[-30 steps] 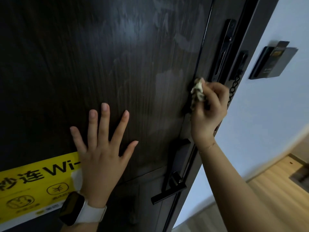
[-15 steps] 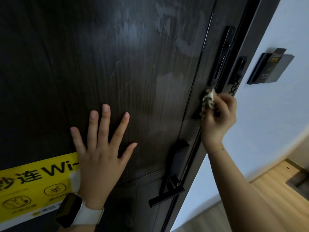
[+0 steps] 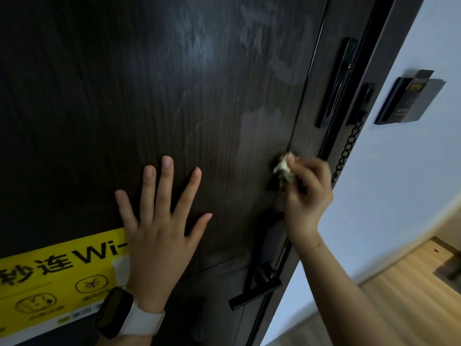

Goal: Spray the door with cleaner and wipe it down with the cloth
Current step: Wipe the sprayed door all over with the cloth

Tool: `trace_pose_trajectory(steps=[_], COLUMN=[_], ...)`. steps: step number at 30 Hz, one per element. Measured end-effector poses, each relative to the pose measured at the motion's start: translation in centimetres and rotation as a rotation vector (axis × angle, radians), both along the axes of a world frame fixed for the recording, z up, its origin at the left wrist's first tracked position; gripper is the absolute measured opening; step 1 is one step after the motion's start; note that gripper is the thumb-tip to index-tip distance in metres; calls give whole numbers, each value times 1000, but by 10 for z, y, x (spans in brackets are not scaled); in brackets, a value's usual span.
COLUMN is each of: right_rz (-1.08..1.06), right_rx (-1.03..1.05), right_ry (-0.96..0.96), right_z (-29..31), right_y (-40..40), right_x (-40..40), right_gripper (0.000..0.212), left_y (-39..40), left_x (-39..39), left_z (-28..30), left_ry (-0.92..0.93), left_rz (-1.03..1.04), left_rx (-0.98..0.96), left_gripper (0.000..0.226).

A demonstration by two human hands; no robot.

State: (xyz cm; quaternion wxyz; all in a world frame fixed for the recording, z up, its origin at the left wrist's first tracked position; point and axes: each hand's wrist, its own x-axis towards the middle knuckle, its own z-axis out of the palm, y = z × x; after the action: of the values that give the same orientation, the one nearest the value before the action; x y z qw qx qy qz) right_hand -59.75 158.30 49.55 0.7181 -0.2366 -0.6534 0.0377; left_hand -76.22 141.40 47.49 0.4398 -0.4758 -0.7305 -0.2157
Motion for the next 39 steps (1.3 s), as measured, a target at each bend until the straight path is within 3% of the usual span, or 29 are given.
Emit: trace_pose_trajectory(steps=[4, 10, 13, 17, 19, 22, 25, 27, 30, 35, 39], right_rz=[-24, 57, 62, 1, -10, 5, 52, 59, 56, -40, -41], right_rx=[84, 81, 123, 238, 258, 301, 312, 304, 381, 455, 441], right_ry=[36, -207, -207, -49, -8, -76, -323, -459, -539, -303, -352], right_z=[25, -68, -26, 84, 103, 50, -35, -58, -20, 98, 61], right_y=[7, -29, -22, 7, 12, 0, -18, -21, -21, -13, -19], right_x=[-7, -11, -13, -13, -18, -21, -16, -12, -9, -27, -31], right_gripper=[10, 17, 18, 17, 19, 26, 34, 43, 35, 29, 40], left_y=[1, 3, 1, 0, 1, 1, 1, 1, -1, -2, -3], left_x=[-1, -1, -1, -1, -2, -1, -1, -1, 0, -1, -1], left_z=[0, 0, 1, 1, 1, 0, 2, 2, 2, 3, 3], left_ry=[17, 23, 11, 2, 6, 11, 4, -1, -10, 2, -4], left_rz=[-6, -4, -12, -14, -16, -18, -23, -30, -37, -33, -46], left_rx=[11, 30, 20, 15, 18, 30, 31, 22, 21, 7, 16], left_gripper=[80, 80, 80, 80, 79, 78, 78, 79, 79, 78, 78])
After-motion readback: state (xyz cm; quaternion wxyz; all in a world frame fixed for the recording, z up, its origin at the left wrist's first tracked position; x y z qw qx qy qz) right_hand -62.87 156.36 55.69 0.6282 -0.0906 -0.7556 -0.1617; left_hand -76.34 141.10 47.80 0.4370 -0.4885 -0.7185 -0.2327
